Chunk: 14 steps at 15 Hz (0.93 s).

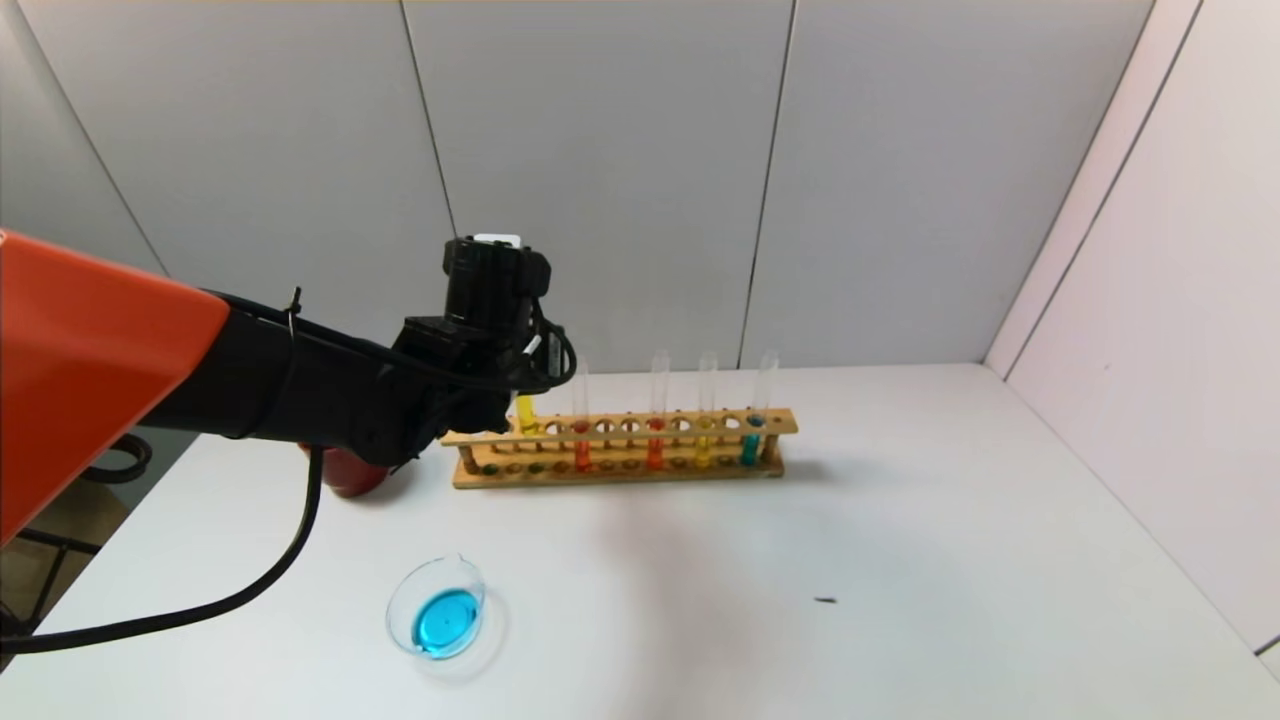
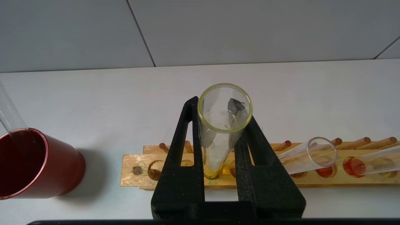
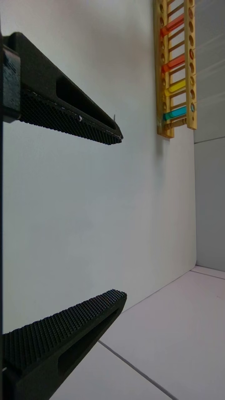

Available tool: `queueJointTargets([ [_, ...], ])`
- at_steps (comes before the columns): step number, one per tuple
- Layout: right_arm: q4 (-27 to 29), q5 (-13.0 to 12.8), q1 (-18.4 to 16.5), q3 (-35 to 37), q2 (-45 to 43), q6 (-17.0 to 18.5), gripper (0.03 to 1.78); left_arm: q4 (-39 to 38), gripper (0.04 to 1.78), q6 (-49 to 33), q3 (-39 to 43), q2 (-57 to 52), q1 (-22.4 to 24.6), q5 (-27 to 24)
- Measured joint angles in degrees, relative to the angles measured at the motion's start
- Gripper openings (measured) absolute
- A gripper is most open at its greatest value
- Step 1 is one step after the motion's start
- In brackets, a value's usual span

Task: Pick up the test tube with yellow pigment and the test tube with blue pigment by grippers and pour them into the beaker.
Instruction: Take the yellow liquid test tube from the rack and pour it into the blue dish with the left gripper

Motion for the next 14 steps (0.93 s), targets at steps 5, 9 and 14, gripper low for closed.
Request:
queueJointTargets([
  [5, 0.0, 0.0, 0.0, 0.0, 0.0, 0.0, 1.70, 5.7, 0.32, 0.3, -5.3, -0.9, 0.1, 0.2],
  [9, 0.0, 0.0, 0.0, 0.0, 0.0, 0.0, 1.70, 11.2, 0.32, 1.2, -11.8, -1.3, 0.0, 0.1],
  [14, 0.0, 0.0, 0.0, 0.0, 0.0, 0.0, 1.70, 16.5, 0.32, 3.9, -13.8, -4.9, 0.0, 0.1],
])
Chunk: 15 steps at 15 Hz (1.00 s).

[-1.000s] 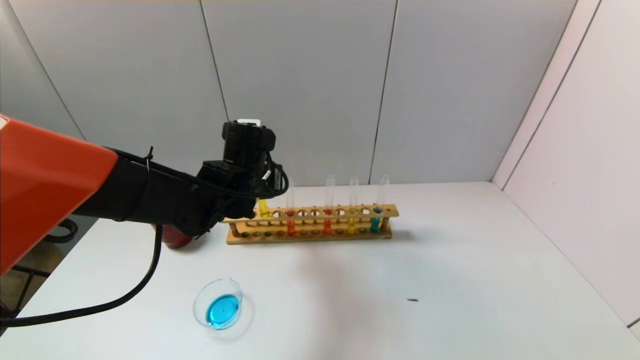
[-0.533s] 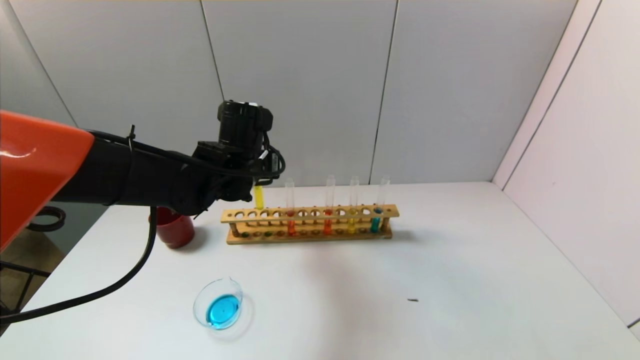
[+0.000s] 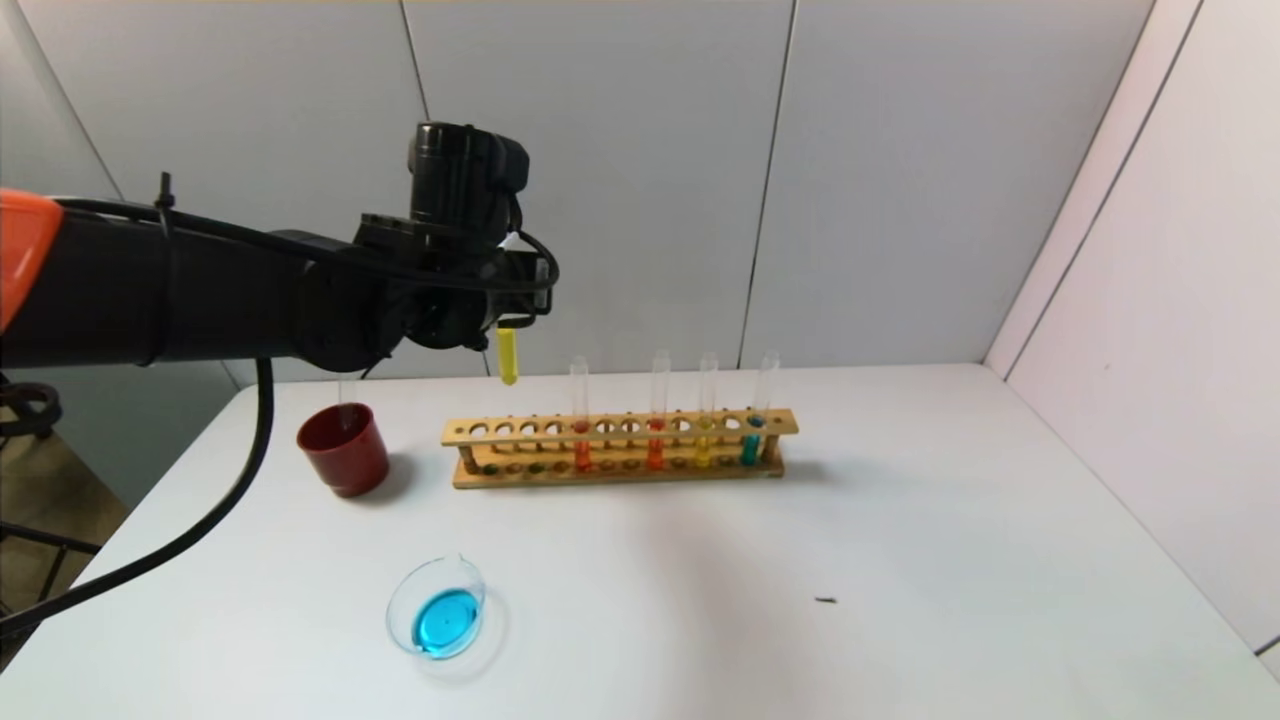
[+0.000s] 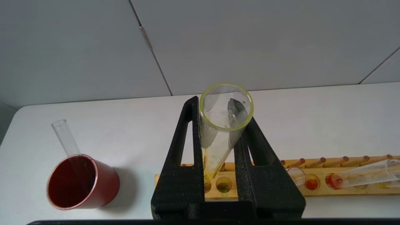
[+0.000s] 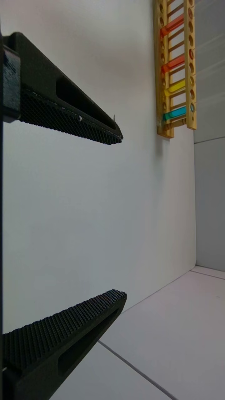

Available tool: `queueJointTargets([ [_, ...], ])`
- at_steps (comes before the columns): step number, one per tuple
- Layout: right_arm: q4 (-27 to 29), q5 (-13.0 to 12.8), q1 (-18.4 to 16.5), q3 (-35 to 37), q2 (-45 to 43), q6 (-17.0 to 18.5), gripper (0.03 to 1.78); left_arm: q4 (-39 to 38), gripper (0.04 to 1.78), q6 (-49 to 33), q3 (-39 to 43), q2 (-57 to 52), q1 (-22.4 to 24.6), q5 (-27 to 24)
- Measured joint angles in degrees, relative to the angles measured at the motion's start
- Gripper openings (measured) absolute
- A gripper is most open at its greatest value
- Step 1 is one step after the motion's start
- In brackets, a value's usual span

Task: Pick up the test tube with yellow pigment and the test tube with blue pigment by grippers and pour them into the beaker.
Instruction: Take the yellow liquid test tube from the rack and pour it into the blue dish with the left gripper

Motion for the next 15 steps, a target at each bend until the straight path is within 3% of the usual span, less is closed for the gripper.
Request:
queueJointTargets([
  [5, 0.0, 0.0, 0.0, 0.0, 0.0, 0.0, 1.70, 7.9, 0.32, 0.1, 5.9, -8.0, 0.1, 0.0],
  [15, 0.0, 0.0, 0.0, 0.0, 0.0, 0.0, 1.70, 8.2, 0.32, 0.6, 31.9, -27.4, 2.5, -1.3],
])
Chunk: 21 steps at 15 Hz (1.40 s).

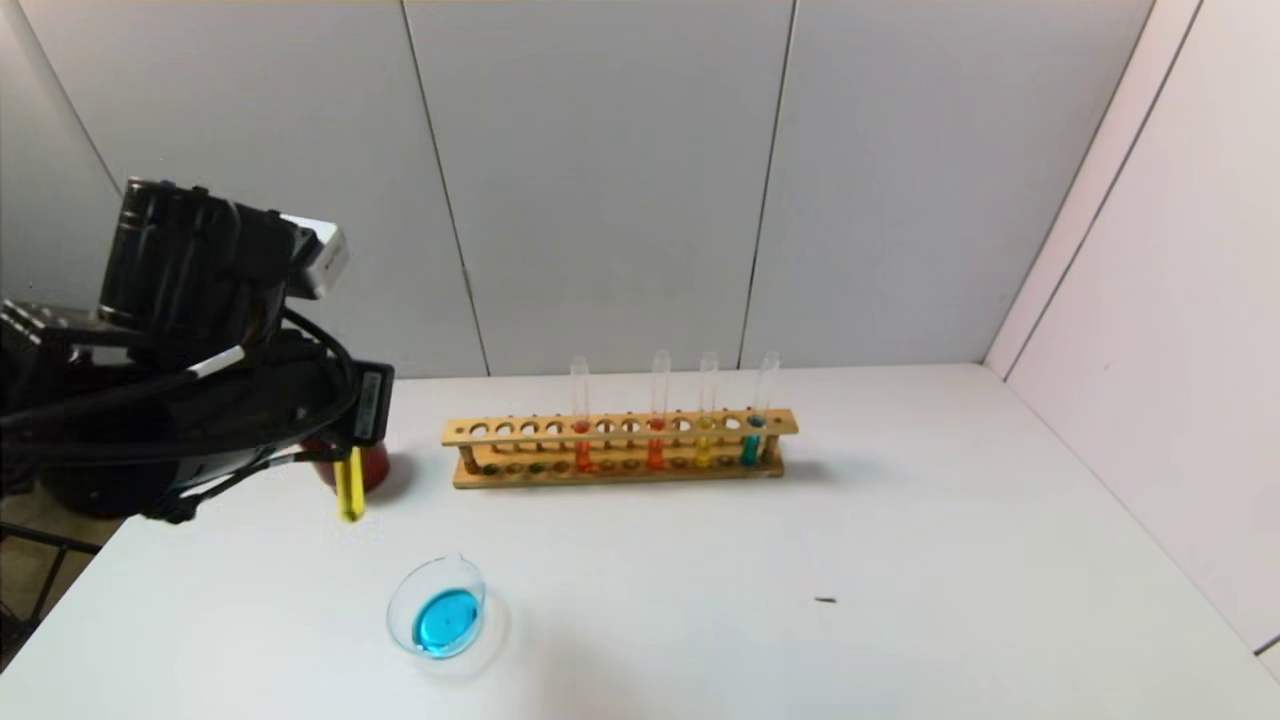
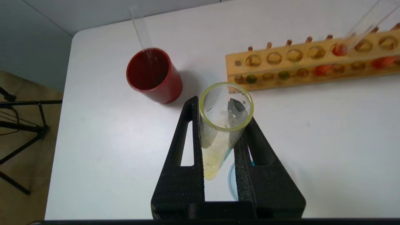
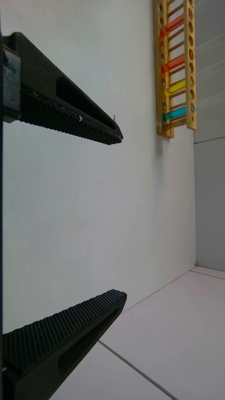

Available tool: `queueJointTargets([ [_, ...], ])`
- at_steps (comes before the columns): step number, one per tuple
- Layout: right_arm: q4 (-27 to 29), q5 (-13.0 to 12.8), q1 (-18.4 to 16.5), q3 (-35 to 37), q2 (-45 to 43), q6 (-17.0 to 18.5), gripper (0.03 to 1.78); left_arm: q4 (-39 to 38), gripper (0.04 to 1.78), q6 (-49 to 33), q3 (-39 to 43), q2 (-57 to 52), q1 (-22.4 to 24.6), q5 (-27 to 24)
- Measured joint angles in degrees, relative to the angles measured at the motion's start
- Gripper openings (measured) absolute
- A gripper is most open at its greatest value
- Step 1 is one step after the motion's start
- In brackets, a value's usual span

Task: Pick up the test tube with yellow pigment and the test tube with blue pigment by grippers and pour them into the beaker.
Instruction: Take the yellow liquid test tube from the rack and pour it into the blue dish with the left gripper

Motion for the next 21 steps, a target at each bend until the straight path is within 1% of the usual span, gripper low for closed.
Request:
queueJointTargets([
  [3, 0.0, 0.0, 0.0, 0.0, 0.0, 0.0, 1.70, -0.1, 0.32, 0.9, 7.0, -4.1, 0.1, -0.2],
  [9, 0.0, 0.0, 0.0, 0.0, 0.0, 0.0, 1.70, 0.0, 0.32, 2.5, 15.3, -8.7, 0.7, -1.1],
  [12, 0.0, 0.0, 0.0, 0.0, 0.0, 0.0, 1.70, -0.1, 0.32, 7.3, 18.9, -10.3, 2.3, -2.4],
  [15, 0.0, 0.0, 0.0, 0.0, 0.0, 0.0, 1.70, 0.0, 0.32, 9.9, 21.0, -10.6, 3.1, -2.5],
  [17, 0.0, 0.0, 0.0, 0.0, 0.0, 0.0, 1.70, 0.0, 0.32, 13.9, 22.4, -10.1, 3.5, -2.5],
  [21, 0.0, 0.0, 0.0, 0.0, 0.0, 0.0, 1.70, -0.2, 0.32, 19.1, 22.8, -6.4, 4.2, -2.4],
])
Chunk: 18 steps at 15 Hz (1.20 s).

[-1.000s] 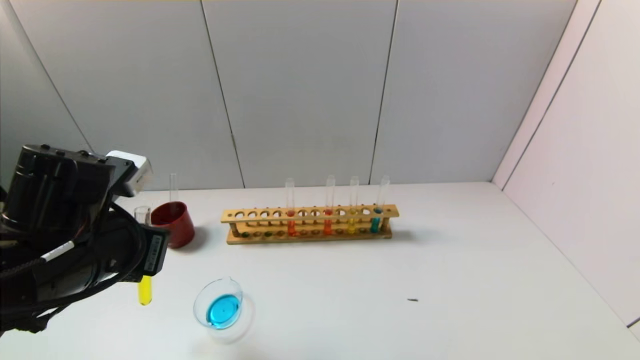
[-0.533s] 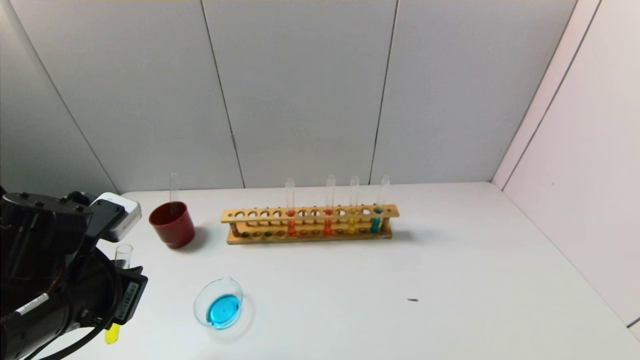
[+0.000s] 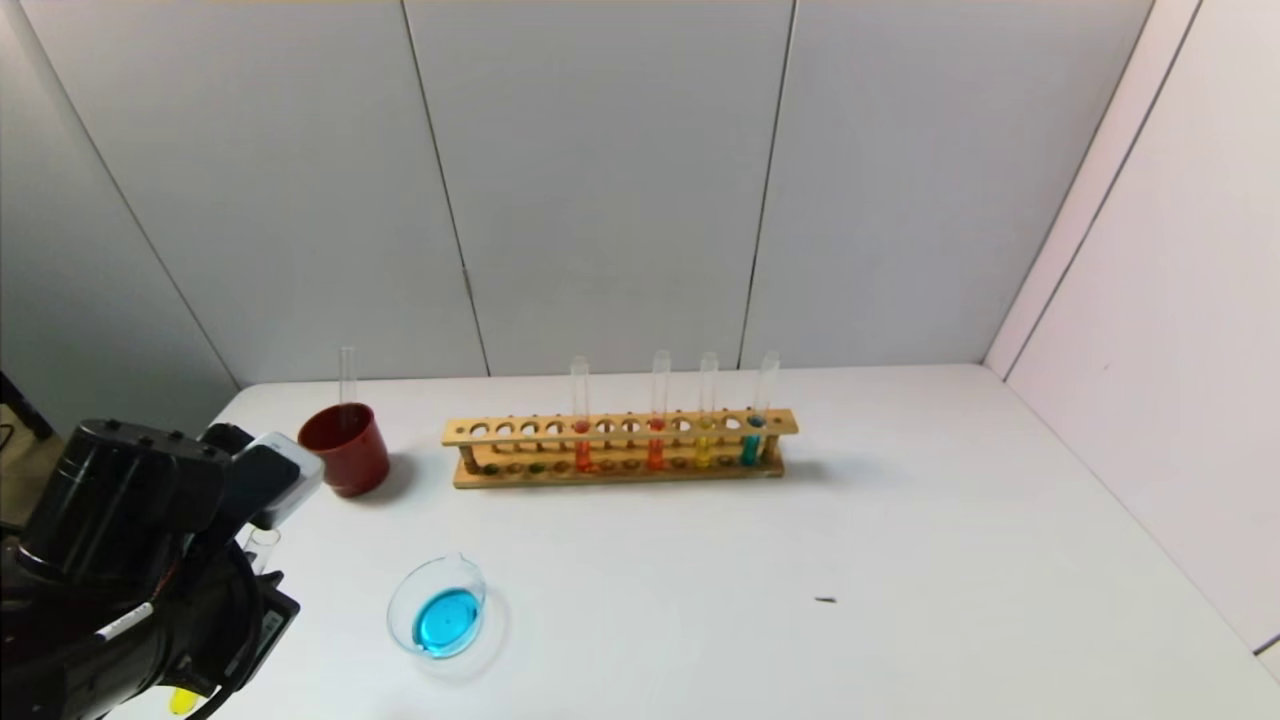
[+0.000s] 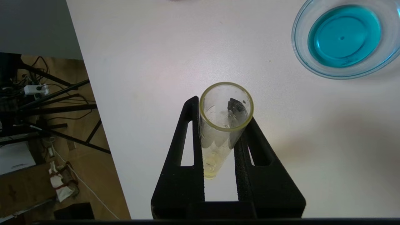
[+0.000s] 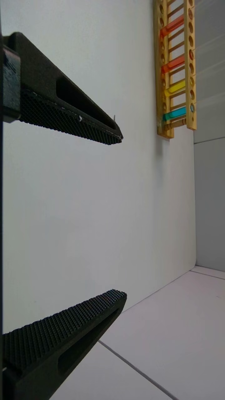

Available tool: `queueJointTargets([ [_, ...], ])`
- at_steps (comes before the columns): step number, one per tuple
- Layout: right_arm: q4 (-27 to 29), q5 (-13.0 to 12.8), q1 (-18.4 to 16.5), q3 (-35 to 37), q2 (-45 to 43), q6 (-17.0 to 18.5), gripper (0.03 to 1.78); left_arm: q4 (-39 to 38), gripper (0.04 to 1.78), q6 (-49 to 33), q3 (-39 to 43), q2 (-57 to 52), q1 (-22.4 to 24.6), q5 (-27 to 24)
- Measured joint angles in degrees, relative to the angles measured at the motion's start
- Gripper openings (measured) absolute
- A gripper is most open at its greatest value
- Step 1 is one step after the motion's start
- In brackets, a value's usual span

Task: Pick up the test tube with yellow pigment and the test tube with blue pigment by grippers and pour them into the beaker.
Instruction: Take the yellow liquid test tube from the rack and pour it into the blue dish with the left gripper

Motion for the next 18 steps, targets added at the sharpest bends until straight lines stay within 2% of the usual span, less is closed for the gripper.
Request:
queueJointTargets([
  [10, 0.0, 0.0, 0.0, 0.0, 0.0, 0.0, 1.70, -0.1, 0.32, 11.3, -2.0, 13.8, 1.1, 0.7],
  [13, 0.0, 0.0, 0.0, 0.0, 0.0, 0.0, 1.70, 0.0, 0.32, 14.0, -3.8, 17.2, 1.1, 2.6],
  [18, 0.0, 0.0, 0.0, 0.0, 0.0, 0.0, 1.70, 0.6, 0.32, 18.4, -5.5, 20.3, -1.4, 5.4],
])
